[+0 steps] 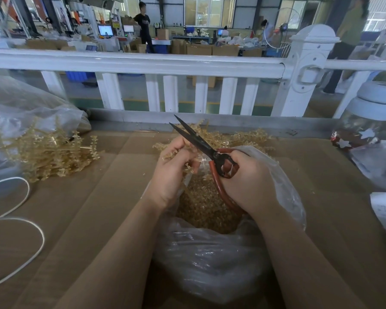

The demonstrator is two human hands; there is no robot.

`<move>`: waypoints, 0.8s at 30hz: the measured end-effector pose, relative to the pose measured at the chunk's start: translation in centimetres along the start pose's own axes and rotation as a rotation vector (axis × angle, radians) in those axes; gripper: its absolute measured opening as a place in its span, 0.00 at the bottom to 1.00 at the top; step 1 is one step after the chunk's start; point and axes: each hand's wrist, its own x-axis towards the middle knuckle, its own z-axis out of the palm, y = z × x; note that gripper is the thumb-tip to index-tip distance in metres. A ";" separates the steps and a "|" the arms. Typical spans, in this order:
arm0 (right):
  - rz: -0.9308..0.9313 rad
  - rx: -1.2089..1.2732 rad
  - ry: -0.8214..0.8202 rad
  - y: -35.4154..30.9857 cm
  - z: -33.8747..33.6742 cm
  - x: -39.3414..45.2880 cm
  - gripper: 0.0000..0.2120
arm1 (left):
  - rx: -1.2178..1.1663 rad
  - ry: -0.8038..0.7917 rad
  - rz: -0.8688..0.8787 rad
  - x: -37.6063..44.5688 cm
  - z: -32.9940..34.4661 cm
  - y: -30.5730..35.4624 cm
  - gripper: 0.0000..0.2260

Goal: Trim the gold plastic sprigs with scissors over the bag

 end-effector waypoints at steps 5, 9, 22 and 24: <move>0.080 0.015 -0.036 -0.1 0.1 0.0 0.21 | -0.022 0.030 -0.019 0.1 -0.3 0.0 0.06; 0.294 0.228 -0.092 0.1 0.0 0.2 0.13 | -0.062 0.032 -0.062 0.0 -0.1 0.1 0.13; 0.453 0.643 -0.259 -0.8 -0.3 1.0 0.09 | -0.042 -0.139 -0.177 -0.1 0.0 -0.4 0.01; 0.521 0.660 -0.231 -0.7 -0.6 1.2 0.07 | -0.074 -0.157 -0.238 -0.1 -0.2 -0.4 0.06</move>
